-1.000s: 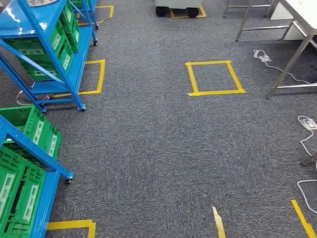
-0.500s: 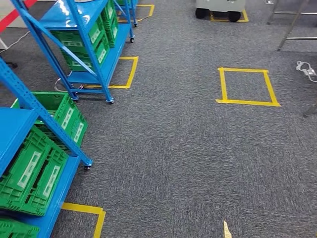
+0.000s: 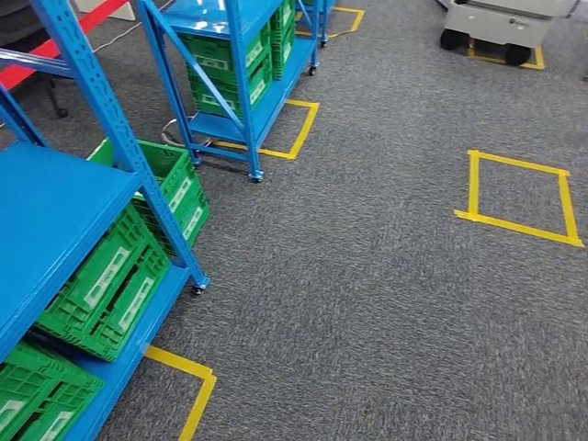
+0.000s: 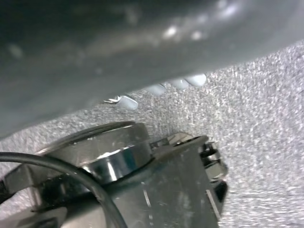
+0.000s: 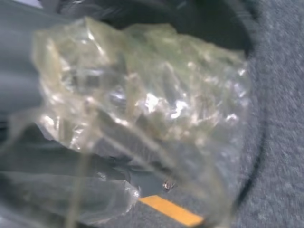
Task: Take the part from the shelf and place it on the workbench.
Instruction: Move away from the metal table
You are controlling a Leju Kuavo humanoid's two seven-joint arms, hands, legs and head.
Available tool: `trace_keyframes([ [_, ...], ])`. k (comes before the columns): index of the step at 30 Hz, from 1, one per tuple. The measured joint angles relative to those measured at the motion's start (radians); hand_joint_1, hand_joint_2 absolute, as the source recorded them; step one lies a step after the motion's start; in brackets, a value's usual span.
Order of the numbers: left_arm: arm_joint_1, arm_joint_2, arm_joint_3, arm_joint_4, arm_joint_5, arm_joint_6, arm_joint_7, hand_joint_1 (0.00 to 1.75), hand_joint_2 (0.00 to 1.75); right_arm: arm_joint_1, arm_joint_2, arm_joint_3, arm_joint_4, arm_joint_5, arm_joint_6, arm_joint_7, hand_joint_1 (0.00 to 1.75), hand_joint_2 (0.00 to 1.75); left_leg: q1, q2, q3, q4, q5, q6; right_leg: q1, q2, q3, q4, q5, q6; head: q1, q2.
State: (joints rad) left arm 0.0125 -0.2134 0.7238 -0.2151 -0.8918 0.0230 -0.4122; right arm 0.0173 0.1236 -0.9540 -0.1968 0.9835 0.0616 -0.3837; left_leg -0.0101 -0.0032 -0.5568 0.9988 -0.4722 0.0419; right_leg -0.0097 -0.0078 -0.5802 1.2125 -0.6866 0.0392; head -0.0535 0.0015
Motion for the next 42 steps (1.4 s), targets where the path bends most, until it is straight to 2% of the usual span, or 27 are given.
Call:
trace_keyframes([
  [1,0.000,-0.001,0.000,0.000,-0.002,-0.001,-0.001,0.00,0.00,0.002,0.000,-0.001,0.000,0.001,0.000,0.000,0.00,0.00,0.000,-0.014,0.001,0.000,-0.001,0.001,0.000,0.005,-0.037,0.057,-0.013,0.001,0.001,0.000],
  [2,0.000,-0.001,0.000,0.000,-0.003,-0.002,-0.001,0.00,0.00,0.004,0.000,-0.002,0.000,0.001,0.000,0.001,0.00,0.00,0.000,-0.029,0.003,0.000,-0.002,0.001,-0.001,0.007,-0.064,0.088,-0.009,0.002,0.001,0.000],
  [3,0.000,-0.001,0.000,0.000,-0.005,-0.002,-0.002,0.00,0.00,0.005,0.000,-0.002,0.000,0.001,0.000,0.001,0.00,0.00,0.000,-0.044,0.006,0.001,-0.004,0.000,-0.001,0.008,-0.068,0.071,0.020,0.002,0.001,0.000],
  [4,0.000,-0.002,0.000,0.000,-0.006,-0.002,-0.002,0.00,0.00,0.005,0.000,-0.003,0.000,0.002,-0.001,0.001,0.00,0.00,0.001,-0.058,0.010,0.001,-0.006,-0.002,-0.002,0.013,-0.054,0.017,0.064,0.002,0.001,0.000],
  [6,-0.001,-0.002,0.000,0.000,-0.007,-0.003,-0.004,0.00,0.00,0.004,0.000,-0.005,0.000,0.003,-0.001,0.000,0.00,0.00,0.001,-0.086,0.016,0.005,-0.014,-0.011,-0.007,0.051,-0.003,-0.122,0.145,0.000,0.003,0.000],
  [8,-0.002,-0.002,0.000,0.000,-0.007,-0.003,-0.006,0.00,0.00,0.003,0.000,-0.007,0.000,0.004,-0.001,0.001,0.00,0.00,0.001,-0.108,0.014,0.010,-0.018,-0.022,-0.010,0.079,0.029,-0.190,0.169,-0.006,0.004,0.000],
  [10,-0.001,-0.001,0.000,0.000,-0.008,-0.003,-0.007,0.00,0.00,0.002,0.000,-0.009,0.000,0.005,-0.002,0.001,0.00,0.00,0.002,-0.125,0.009,0.012,-0.018,-0.030,-0.007,0.065,0.036,-0.193,0.169,-0.017,0.004,0.000],
  [12,0.000,-0.001,0.000,0.000,-0.008,-0.004,-0.007,0.00,0.00,0.001,0.000,-0.010,0.000,0.006,-0.002,0.000,0.00,0.00,0.002,-0.095,-0.002,0.034,-0.035,-0.039,-0.008,0.043,0.038,-0.196,0.170,-0.028,0.000,0.000],
  [14,-0.002,-0.001,0.000,0.000,-0.008,-0.006,-0.010,0.00,0.00,0.002,0.000,-0.010,0.000,0.007,-0.002,-0.003,0.00,0.00,0.001,-0.036,-0.045,0.126,-0.089,-0.049,-0.007,0.016,0.040,-0.198,0.167,-0.038,-0.006,0.000],
  [15,-0.002,0.000,0.000,0.000,-0.009,-0.007,-0.011,0.00,0.00,0.004,0.000,-0.011,0.000,0.008,-0.002,-0.008,0.00,0.00,0.002,-0.019,-0.078,0.194,-0.121,-0.053,-0.006,0.001,0.041,-0.198,0.165,-0.041,-0.008,0.000],
  [17,-0.001,0.000,0.000,0.000,-0.009,-0.011,-0.013,0.00,0.00,0.005,0.000,-0.011,0.000,0.009,0.000,-0.022,0.00,0.00,0.005,-0.007,-0.128,0.292,-0.150,-0.056,-0.002,-0.029,0.042,-0.198,0.161,-0.045,-0.008,0.000],
  [18,0.000,0.000,0.000,0.000,-0.009,-0.013,-0.014,0.00,0.00,0.004,0.000,-0.011,0.000,0.010,0.000,-0.029,0.00,0.00,0.006,-0.005,-0.130,0.293,-0.138,-0.055,-0.001,-0.042,0.044,-0.198,0.159,-0.045,-0.008,0.000],
  [20,0.001,0.001,0.000,0.000,-0.011,-0.018,-0.018,0.00,0.00,0.000,0.000,-0.011,0.000,0.011,0.001,-0.039,0.00,0.00,0.003,0.013,-0.082,0.194,-0.070,-0.047,0.002,-0.066,0.052,-0.198,0.153,-0.044,-0.008,0.000],
  [21,0.001,0.001,0.000,0.000,-0.012,-0.020,-0.020,0.00,0.00,-0.001,0.000,-0.011,0.000,0.012,0.001,-0.042,0.00,0.00,-0.002,0.042,-0.047,0.127,-0.041,-0.039,0.003,-0.076,0.055,-0.198,0.150,-0.043,-0.008,0.000],
  [23,-0.001,0.002,0.000,0.000,-0.014,-0.023,-0.023,0.00,0.00,-0.002,0.000,-0.011,0.000,0.012,0.001,-0.045,0.00,0.00,-0.015,0.092,-0.003,0.034,-0.018,-0.024,0.008,-0.098,0.061,-0.197,0.143,-0.035,-0.008,0.000],
  [24,0.000,0.002,0.000,0.000,-0.015,-0.024,-0.024,0.00,0.00,-0.002,0.000,-0.011,0.000,0.012,0.001,-0.046,0.00,0.00,-0.020,0.100,0.001,0.022,-0.022,-0.020,0.009,-0.110,0.064,-0.198,0.140,-0.030,-0.008,0.000],
  [26,0.004,0.002,0.000,0.000,-0.016,-0.025,-0.025,0.00,0.00,-0.005,0.000,-0.011,0.000,0.012,0.001,-0.046,0.00,0.00,-0.019,0.076,0.002,0.011,-0.018,-0.011,0.009,-0.129,0.071,-0.199,0.134,-0.020,-0.009,0.000],
  [28,0.005,0.002,0.000,0.000,-0.016,-0.025,-0.026,0.00,0.00,-0.008,0.000,-0.011,0.000,0.012,0.001,-0.047,0.00,0.00,-0.011,0.048,0.009,-0.001,-0.010,-0.001,0.007,-0.085,0.058,-0.164,0.108,-0.011,-0.006,0.000],
  [30,0.001,0.001,0.000,0.000,-0.016,-0.026,-0.027,0.00,0.00,-0.008,0.000,-0.012,0.000,0.012,0.001,-0.048,0.00,0.00,-0.006,0.020,0.011,-0.005,-0.005,0.005,0.003,-0.017,0.002,-0.050,0.052,-0.005,0.001,0.000],
  [32,0.000,-0.001,0.000,0.000,-0.016,-0.026,-0.027,0.00,0.00,-0.004,0.000,-0.012,0.000,0.012,0.001,-0.047,0.00,0.00,-0.006,-0.011,0.012,-0.005,-0.005,0.006,0.000,0.005,-0.066,0.068,0.017,0.000,0.003,0.000],
  [33,0.001,-0.001,0.000,0.000,-0.016,-0.026,-0.027,0.00,0.00,-0.003,0.000,-0.012,0.000,0.012,0.001,-0.047,0.00,0.00,-0.005,-0.027,0.013,-0.004,-0.006,0.006,-0.001,0.007,-0.082,0.082,0.028,0.002,0.003,0.000],
  [34,0.002,-0.001,0.000,0.000,-0.016,-0.026,-0.027,0.00,0.00,-0.002,0.000,-0.012,0.000,0.012,0.001,-0.047,0.00,0.00,-0.004,-0.043,0.016,-0.003,-0.007,0.004,-0.003,0.009,-0.076,0.052,0.061,0.003,0.003,0.000],
  [35,0.002,-0.001,0.000,0.000,-0.016,-0.026,-0.027,0.00,0.00,-0.001,0.000,-0.012,0.000,0.012,0.000,-0.047,0.00,0.00,-0.003,-0.059,0.020,-0.002,-0.010,0.000,-0.005,0.017,-0.053,-0.012,0.108,0.004,0.003,0.000],
  [37,0.000,-0.001,0.000,0.000,-0.016,-0.026,-0.027,0.00,0.00,-0.002,0.000,-0.013,0.000,0.012,0.001,-0.047,0.00,0.00,-0.001,-0.086,0.023,0.004,-0.017,-0.010,-0.012,0.058,0.003,-0.142,0.166,0.005,0.003,0.000],
  [39,-0.002,0.000,0.000,0.000,-0.016,-0.026,-0.027,0.00,0.00,-0.002,0.000,-0.014,0.000,0.012,0.001,-0.047,0.00,0.00,-0.001,-0.106,0.018,0.009,-0.020,-0.021,-0.013,0.081,0.028,-0.187,0.169,-0.002,0.003,0.000],
  [41,0.000,0.001,0.000,0.000,-0.016,-0.026,-0.028,0.00,0.00,-0.003,0.000,-0.016,0.000,0.013,0.001,-0.047,0.00,0.00,0.002,-0.118,0.012,0.010,-0.020,-0.030,-0.011,0.063,0.034,-0.192,0.171,-0.014,0.003,0.000],
  [42,0.001,0.002,0.000,0.001,-0.016,-0.026,-0.028,0.00,0.00,-0.003,0.000,-0.017,0.000,0.013,0.001,-0.048,0.00,0.00,0.002,-0.104,0.009,0.017,-0.025,-0.035,-0.012,0.053,0.035,-0.193,0.172,-0.020,0.001,0.000],
])
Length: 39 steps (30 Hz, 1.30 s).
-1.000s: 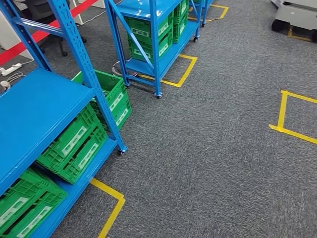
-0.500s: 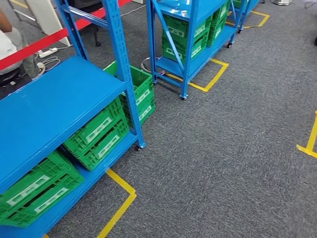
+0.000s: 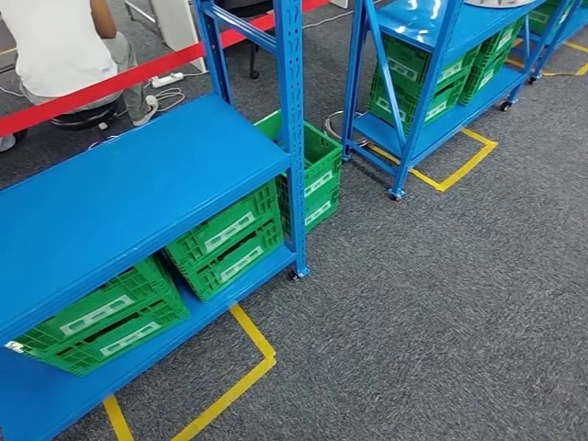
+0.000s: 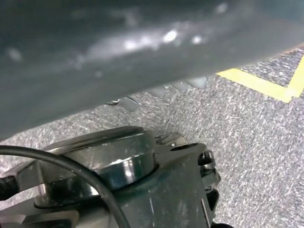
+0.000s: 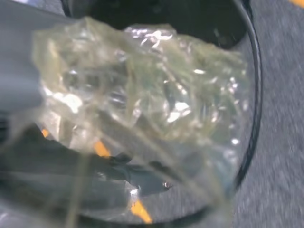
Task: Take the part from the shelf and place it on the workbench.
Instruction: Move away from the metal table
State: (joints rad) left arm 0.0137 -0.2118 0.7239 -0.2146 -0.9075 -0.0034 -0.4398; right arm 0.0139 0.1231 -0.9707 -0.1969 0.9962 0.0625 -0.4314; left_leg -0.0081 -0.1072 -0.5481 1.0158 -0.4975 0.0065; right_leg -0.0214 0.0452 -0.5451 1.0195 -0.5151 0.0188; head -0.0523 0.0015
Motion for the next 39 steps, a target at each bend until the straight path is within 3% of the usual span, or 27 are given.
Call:
trace_keyframes([
  [1,-0.001,0.000,0.000,0.000,0.000,0.000,0.000,0.00,0.00,0.000,0.000,0.000,0.000,0.000,0.000,-0.001,0.00,0.00,0.000,0.024,-0.010,0.023,-0.016,-0.006,-0.001,-0.012,0.002,-0.002,0.000,-0.006,-0.004,0.000],
  [3,-0.003,0.000,0.000,0.000,-0.001,0.000,0.000,0.00,0.00,0.001,0.000,-0.001,0.000,0.001,0.001,-0.002,0.00,0.00,0.000,0.080,-0.061,0.130,-0.075,-0.017,0.000,-0.041,0.004,-0.003,-0.004,-0.016,-0.011,0.000],
  [5,-0.003,0.001,0.000,0.000,-0.002,-0.002,0.000,0.00,0.00,0.004,0.000,-0.002,0.000,0.002,0.001,-0.002,0.00,0.00,0.004,0.096,-0.125,0.257,-0.125,-0.023,0.003,-0.072,0.006,-0.003,-0.009,-0.020,-0.012,0.000],
  [6,-0.002,0.001,0.000,0.000,-0.002,-0.002,0.000,0.00,0.00,0.004,0.000,-0.002,-0.001,0.002,0.002,-0.002,0.00,0.00,0.005,0.098,-0.139,0.283,-0.123,-0.024,0.004,-0.086,0.008,-0.003,-0.011,-0.021,-0.013,0.000],
  [7,-0.001,0.001,0.000,0.000,-0.003,-0.003,0.000,0.00,0.00,0.003,0.000,-0.002,-0.001,0.003,0.002,-0.002,0.00,0.00,0.005,0.101,-0.135,0.271,-0.103,-0.023,0.004,-0.099,0.011,-0.003,-0.014,-0.020,-0.013,0.000],
  [8,0.000,0.002,0.000,0.000,-0.003,-0.003,0.000,0.00,0.00,0.002,0.000,-0.002,-0.001,0.003,0.002,-0.002,0.00,0.00,0.005,0.108,-0.110,0.220,-0.066,-0.019,0.005,-0.111,0.016,-0.003,-0.017,-0.020,-0.013,0.000],
  [10,-0.001,0.002,0.000,0.000,-0.003,-0.003,0.000,0.00,0.00,0.000,0.000,-0.002,0.000,0.004,0.003,-0.004,0.00,0.00,-0.005,0.159,-0.043,0.082,-0.003,-0.004,0.010,-0.133,0.026,-0.003,-0.025,-0.015,-0.013,0.000],
  [12,-0.003,0.002,0.000,0.000,-0.005,-0.003,-0.001,0.00,0.00,-0.001,0.000,-0.002,0.000,0.007,0.004,-0.010,0.00,0.00,-0.016,0.200,-0.009,0.008,0.012,0.010,0.015,-0.155,0.031,-0.002,-0.032,-0.006,-0.013,0.000],
  [14,0.001,0.002,0.000,0.000,-0.008,-0.002,-0.002,0.00,0.00,-0.004,0.001,-0.003,0.000,0.009,0.004,-0.019,0.00,0.00,-0.018,0.186,-0.010,-0.001,0.009,0.016,0.017,-0.180,0.038,-0.005,-0.036,0.003,-0.013,0.000],
  [15,0.004,0.001,0.000,0.000,-0.009,-0.001,-0.003,0.00,0.00,-0.007,0.001,-0.003,0.000,0.010,0.003,-0.023,0.00,0.00,-0.016,0.173,-0.008,-0.006,0.013,0.019,0.016,-0.178,0.041,-0.005,-0.040,0.008,-0.012,0.000],
  [17,0.004,0.000,0.000,0.000,-0.011,0.000,-0.003,0.00,0.00,-0.012,0.001,-0.004,0.000,0.012,0.002,-0.025,0.00,0.00,-0.007,0.145,-0.003,-0.017,0.021,0.028,0.013,-0.124,0.023,0.039,-0.070,0.017,-0.007,0.000],
  [19,0.000,-0.001,0.000,0.000,-0.013,0.000,-0.003,0.00,0.00,-0.011,0.000,-0.005,0.000,0.013,0.001,-0.026,0.00,0.00,-0.002,0.118,-0.003,-0.020,0.024,0.034,0.009,-0.060,-0.041,0.162,-0.127,0.022,-0.002,0.000],
  [21,-0.001,-0.003,0.000,0.000,-0.014,0.001,-0.003,0.00,0.00,-0.007,0.000,-0.006,0.000,0.014,0.001,-0.026,0.00,0.00,-0.001,0.089,-0.002,-0.020,0.023,0.035,0.008,-0.047,-0.107,0.273,-0.156,0.026,0.000,0.000],
  [22,-0.001,-0.003,0.000,0.000,-0.014,0.001,-0.003,0.00,0.00,-0.006,0.000,-0.007,0.000,0.014,0.001,-0.026,0.00,0.00,0.000,0.073,0.000,-0.019,0.023,0.034,0.007,-0.046,-0.119,0.279,-0.140,0.027,0.000,0.000],
  [24,-0.001,-0.003,0.000,0.000,-0.014,0.001,-0.003,0.00,0.00,-0.006,0.000,-0.008,0.000,0.014,0.000,-0.026,0.00,0.00,0.003,0.043,0.005,-0.017,0.019,0.029,0.003,-0.035,-0.086,0.179,-0.062,0.031,0.000,0.000],
  [25,-0.001,-0.003,0.000,0.000,-0.014,0.001,-0.003,0.00,0.00,-0.007,0.000,-0.008,0.000,0.014,0.000,-0.026,0.00,0.00,0.004,0.029,0.006,-0.014,0.016,0.023,-0.001,-0.011,-0.057,0.111,-0.029,0.034,0.000,0.000],
  [27,-0.003,-0.002,0.000,0.000,-0.014,0.001,-0.003,0.00,0.00,-0.008,0.001,-0.009,0.000,0.015,0.000,-0.027,0.00,0.00,0.005,0.006,0.002,-0.005,0.010,0.010,-0.008,0.034,-0.014,0.023,-0.003,0.031,0.002,0.000],
  [28,-0.003,-0.001,0.000,0.000,-0.014,0.001,-0.003,0.00,0.00,-0.008,0.001,-0.009,0.000,0.015,0.000,-0.027,0.00,0.00,0.005,-0.004,-0.002,-0.002,0.010,0.004,-0.008,0.045,-0.008,0.014,-0.007,0.026,0.003,0.000],
  [30,-0.002,0.000,0.000,0.000,-0.014,0.001,-0.003,0.00,0.00,-0.007,0.001,-0.009,0.000,0.015,0.000,-0.026,0.00,0.00,0.007,-0.017,-0.009,0.001,0.011,-0.005,-0.007,0.025,-0.004,0.011,-0.006,0.012,0.003,0.000],
  [32,-0.002,0.001,0.000,0.000,-0.015,0.002,-0.003,0.00,0.00,-0.007,0.001,-0.009,0.000,0.016,0.000,-0.026,0.00,0.00,0.006,0.021,-0.025,0.035,-0.011,-0.015,-0.008,-0.001,0.000,0.009,-0.006,-0.001,-0.002,0.000],
  [34,-0.005,0.001,0.000,0.000,-0.016,0.005,-0.003,0.00,0.00,-0.005,0.000,-0.009,0.000,0.017,0.000,-0.024,0.00,0.00,0.005,0.079,-0.081,0.148,-0.070,-0.023,-0.005,-0.032,0.002,0.008,-0.010,-0.011,-0.009,0.000],
  [36,-0.004,0.000,0.000,0.000,-0.017,0.010,-0.003,0.00,0.00,-0.001,0.000,-0.009,0.000,0.018,-0.001,-0.020,0.00,0.00,0.007,0.097,-0.142,0.266,-0.113,-0.026,-0.001,-0.065,0.004,0.008,-0.015,-0.017,-0.009,0.000],
  [37,-0.003,0.000,0.000,0.000,-0.018,0.013,-0.003,0.00,0.00,0.000,0.000,-0.010,0.000,0.019,-0.001,-0.019,0.00,0.00,0.007,0.100,-0.153,0.286,-0.108,-0.024,0.001,-0.080,0.006,0.008,-0.017,-0.017,-0.009,0.000],
  [38,-0.002,0.001,0.000,0.000,-0.018,0.016,-0.003,0.00,0.00,0.000,0.000,-0.010,0.000,0.019,-0.002,-0.017,0.00,0.00,0.007,0.102,-0.146,0.269,-0.086,-0.021,0.003,-0.092,0.008,0.008,-0.019,-0.018,-0.010,0.000],
  [39,-0.001,0.001,0.000,0.000,-0.020,0.019,-0.003,0.00,0.00,0.000,0.000,-0.010,0.000,0.020,-0.003,-0.016,0.00,0.00,0.004,0.111,-0.120,0.216,-0.050,-0.014,0.005,-0.105,0.013,0.008,-0.022,-0.017,-0.010,0.000],
])
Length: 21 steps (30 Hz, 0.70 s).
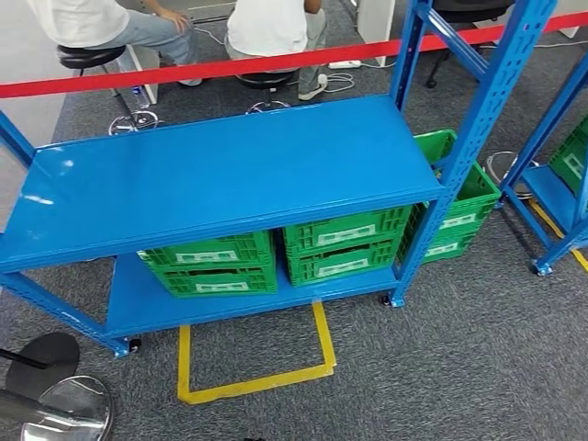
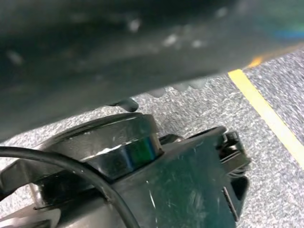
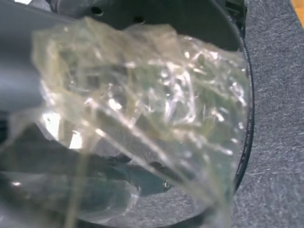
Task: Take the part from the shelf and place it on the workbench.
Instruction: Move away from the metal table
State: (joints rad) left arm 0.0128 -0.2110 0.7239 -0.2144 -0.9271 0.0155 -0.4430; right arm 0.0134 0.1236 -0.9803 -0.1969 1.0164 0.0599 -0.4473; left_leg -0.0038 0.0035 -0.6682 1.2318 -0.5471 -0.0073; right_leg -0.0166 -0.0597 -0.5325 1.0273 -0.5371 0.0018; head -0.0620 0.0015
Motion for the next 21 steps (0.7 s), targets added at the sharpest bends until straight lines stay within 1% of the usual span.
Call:
trace_keyframes([
  [1,0.000,0.000,0.000,0.000,-0.002,0.003,0.000,0.00,0.00,-0.001,0.000,0.000,0.000,0.001,0.000,0.001,0.00,0.00,-0.005,0.022,0.034,-0.068,0.034,0.010,0.002,-0.011,0.004,0.000,-0.003,0.001,0.000,0.000],
  [2,-0.001,0.000,0.000,0.000,-0.003,0.005,0.000,0.00,0.00,-0.001,0.001,0.000,0.000,0.003,-0.001,0.003,0.00,0.00,-0.012,0.046,0.066,-0.131,0.054,0.019,0.005,-0.022,0.007,-0.001,-0.008,0.005,0.000,0.000],
  [3,-0.002,0.000,0.000,0.000,-0.004,0.008,0.000,0.00,0.00,-0.001,0.001,0.000,0.000,0.004,-0.001,0.004,0.00,0.00,-0.017,0.066,0.090,-0.179,0.065,0.027,0.008,-0.033,0.009,-0.001,-0.012,0.009,0.001,0.000],
  [4,-0.002,0.000,0.000,0.000,-0.005,0.011,0.000,0.00,0.00,-0.001,0.001,0.000,0.000,0.005,-0.002,0.006,0.00,0.00,-0.022,0.076,0.099,-0.200,0.063,0.032,0.010,-0.044,0.010,-0.003,-0.016,0.014,0.001,0.000],
  [5,0.000,-0.001,0.000,0.000,-0.005,0.013,0.001,0.00,0.00,-0.002,0.002,0.000,0.000,0.006,-0.002,0.008,0.00,0.00,-0.023,0.070,0.100,-0.205,0.059,0.033,0.011,-0.056,0.016,-0.005,-0.018,0.019,0.000,0.000],
  [6,0.002,-0.001,0.000,0.000,-0.005,0.014,0.001,0.00,0.00,-0.004,0.002,0.000,0.000,0.008,-0.002,0.010,0.00,0.00,-0.020,0.057,0.102,-0.210,0.062,0.035,0.011,-0.065,0.020,-0.007,-0.021,0.023,0.000,0.000],
  [7,0.004,-0.002,0.000,0.000,-0.005,0.015,0.001,0.00,0.00,-0.007,0.002,0.000,0.000,0.009,-0.002,0.010,0.00,0.00,-0.016,0.046,0.106,-0.216,0.065,0.038,0.011,-0.057,0.024,-0.002,-0.028,0.028,0.001,0.000],
  [8,0.005,-0.002,0.000,0.000,-0.005,0.015,0.001,0.00,0.00,-0.009,0.002,0.000,0.000,0.010,-0.002,0.011,0.00,0.00,-0.012,0.033,0.110,-0.222,0.069,0.041,0.009,-0.035,0.020,0.018,-0.043,0.032,0.003,0.000],
  [9,0.003,-0.003,0.000,0.000,-0.006,0.015,0.001,0.00,0.00,-0.010,0.002,-0.001,0.000,0.010,-0.002,0.011,0.00,0.00,-0.008,0.021,0.114,-0.228,0.072,0.045,0.008,-0.005,0.000,0.059,-0.068,0.036,0.006,0.000],
  [10,0.001,-0.004,0.000,0.000,-0.006,0.016,0.002,0.00,0.00,-0.009,0.002,-0.001,0.000,0.010,-0.002,0.012,0.00,0.00,-0.007,0.009,0.115,-0.229,0.072,0.048,0.006,0.028,-0.028,0.117,-0.098,0.039,0.009,0.000],
  [11,0.000,-0.005,0.000,0.000,-0.006,0.016,0.002,0.00,0.00,-0.007,0.002,-0.001,0.000,0.011,-0.002,0.012,0.00,0.00,-0.007,-0.005,0.114,-0.229,0.072,0.050,0.004,0.047,-0.064,0.185,-0.126,0.042,0.011,0.000],
  [12,-0.001,-0.006,0.000,0.000,-0.007,0.016,0.002,0.00,0.00,-0.005,0.002,-0.001,0.000,0.011,-0.002,0.013,0.00,0.00,-0.006,-0.019,0.115,-0.228,0.072,0.051,0.004,0.054,-0.097,0.238,-0.142,0.044,0.011,0.000],
  [13,0.000,-0.007,0.000,0.000,-0.007,0.016,0.002,0.00,0.00,-0.003,0.002,-0.002,0.000,0.011,-0.002,0.013,0.00,0.00,-0.006,-0.034,0.116,-0.228,0.071,0.050,0.003,0.057,-0.117,0.261,-0.137,0.046,0.011,0.000],
  [14,0.000,-0.007,0.000,0.000,-0.007,0.016,0.002,0.00,0.00,-0.002,0.001,-0.002,0.000,0.011,-0.002,0.013,0.00,0.00,-0.006,-0.046,0.119,-0.227,0.069,0.049,0.003,0.058,-0.119,0.246,-0.111,0.047,0.011,0.000],
  [15,0.000,-0.007,0.000,0.000,-0.006,0.015,0.002,0.00,0.00,-0.002,0.001,-0.003,0.000,0.011,-0.002,0.013,0.00,0.00,-0.005,-0.057,0.123,-0.227,0.066,0.047,0.002,0.059,-0.102,0.194,-0.068,0.048,0.011,0.000],
  [16,0.000,-0.007,0.000,0.000,-0.006,0.015,0.001,0.00,0.00,-0.003,0.001,-0.005,0.000,0.010,0.000,0.012,0.00,0.00,-0.004,-0.066,0.127,-0.225,0.063,0.043,0.001,0.062,-0.076,0.126,-0.026,0.048,0.012,0.000],
  [17,0.000,-0.007,0.001,0.000,-0.006,0.014,0.001,0.00,0.00,-0.004,0.001,-0.007,0.000,0.010,0.001,0.011,0.00,0.00,-0.005,-0.072,0.129,-0.221,0.058,0.038,0.000,0.067,-0.051,0.064,0.003,0.047,0.014,0.000],
  [18,0.000,-0.007,0.001,0.000,-0.006,0.014,0.000,0.00,0.00,-0.007,0.001,-0.008,0.000,0.011,0.003,0.009,0.00,0.00,-0.007,-0.077,0.130,-0.218,0.053,0.033,0.000,0.071,-0.032,0.022,0.019,0.042,0.015,0.000],
  [19,0.001,-0.006,0.001,0.000,-0.005,0.013,0.000,0.00,0.00,-0.009,0.001,-0.008,0.000,0.012,0.005,0.007,0.00,0.00,-0.009,-0.079,0.130,-0.215,0.050,0.031,-0.001,0.075,-0.024,0.004,0.022,0.038,0.015,0.000],
  [21,0.001,-0.005,0.001,0.000,-0.005,0.013,-0.001,0.00,0.00,-0.008,0.001,-0.009,0.000,0.014,0.008,0.004,0.00,0.00,-0.012,-0.078,0.129,-0.214,0.050,0.037,-0.001,0.078,-0.021,0.000,0.024,0.031,0.013,0.000],
])
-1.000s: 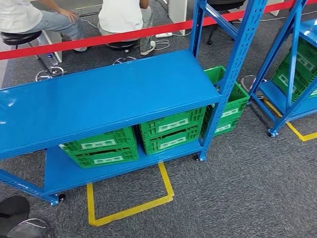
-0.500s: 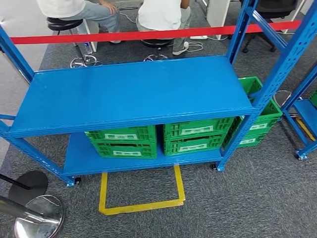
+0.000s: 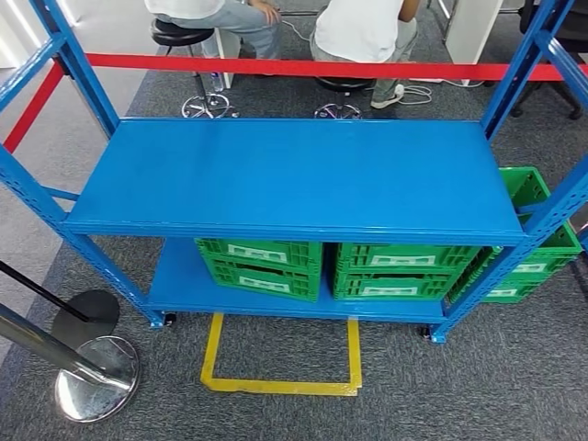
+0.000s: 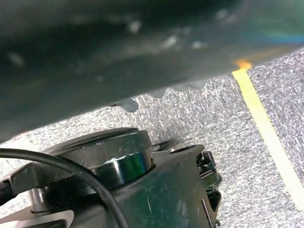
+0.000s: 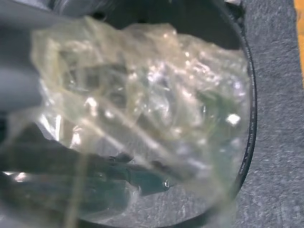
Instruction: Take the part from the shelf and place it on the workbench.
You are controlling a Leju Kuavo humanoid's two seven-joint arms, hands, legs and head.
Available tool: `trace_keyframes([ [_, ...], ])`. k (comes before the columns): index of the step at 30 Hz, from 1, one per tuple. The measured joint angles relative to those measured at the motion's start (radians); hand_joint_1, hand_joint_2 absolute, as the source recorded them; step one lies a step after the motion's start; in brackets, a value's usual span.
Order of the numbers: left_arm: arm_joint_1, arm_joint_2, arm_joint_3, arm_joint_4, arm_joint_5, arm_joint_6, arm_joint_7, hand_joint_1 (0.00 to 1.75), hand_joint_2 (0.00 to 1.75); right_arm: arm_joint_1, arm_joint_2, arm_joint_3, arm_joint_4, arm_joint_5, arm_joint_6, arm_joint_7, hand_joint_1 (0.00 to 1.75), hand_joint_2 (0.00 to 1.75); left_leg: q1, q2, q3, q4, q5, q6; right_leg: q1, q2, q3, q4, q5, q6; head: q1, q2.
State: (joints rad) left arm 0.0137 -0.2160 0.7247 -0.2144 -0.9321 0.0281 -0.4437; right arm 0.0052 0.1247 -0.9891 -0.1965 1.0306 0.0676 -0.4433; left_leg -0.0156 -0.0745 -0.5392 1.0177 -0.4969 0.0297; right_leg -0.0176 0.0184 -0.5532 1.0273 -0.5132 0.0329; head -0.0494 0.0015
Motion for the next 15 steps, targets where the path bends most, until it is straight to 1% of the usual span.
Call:
trace_keyframes([
  [2,0.000,0.001,0.000,0.000,0.000,0.000,0.000,0.00,0.00,0.002,0.000,-0.001,0.000,0.000,0.001,-0.002,0.00,0.00,0.000,0.002,0.002,-0.003,0.001,0.006,0.001,0.002,0.000,0.000,0.000,-0.002,-0.001,0.000],
  [8,-0.001,0.001,0.000,0.000,0.001,-0.001,-0.007,0.00,0.00,0.001,0.000,-0.001,0.000,0.002,0.001,-0.003,0.00,0.00,0.001,0.003,0.006,-0.012,0.001,0.004,0.005,0.003,0.000,0.000,-0.005,-0.013,-0.001,0.000],
  [9,-0.001,0.001,0.000,0.000,0.001,-0.001,-0.010,0.00,0.44,0.001,0.000,-0.001,0.000,0.002,-0.001,-0.002,0.00,0.00,0.002,0.003,0.006,-0.013,0.001,0.001,0.006,0.003,0.000,0.000,-0.006,-0.014,-0.001,0.000],
  [12,-0.001,0.001,0.000,0.000,0.000,-0.001,-0.014,0.00,1.75,0.001,0.000,-0.002,0.000,-0.002,-0.005,0.005,0.00,1.31,0.004,0.003,0.006,-0.014,0.000,-0.012,0.007,0.003,0.001,0.000,-0.006,-0.017,0.000,0.000],
  [13,-0.001,0.001,-0.001,0.000,-0.002,-0.001,-0.014,0.00,1.75,0.001,0.000,-0.002,0.000,-0.005,-0.002,0.009,0.00,1.75,0.004,0.003,0.006,-0.014,-0.001,-0.016,0.007,0.003,0.001,0.000,-0.006,-0.017,0.000,0.000],
  [15,0.000,0.003,-0.006,0.000,-0.003,-0.002,-0.012,0.00,1.75,0.001,-0.001,0.000,-0.001,-0.013,0.006,0.016,0.00,1.75,0.004,0.003,0.006,-0.014,0.000,-0.018,0.007,0.003,0.001,0.000,-0.007,-0.017,0.000,0.000],
])
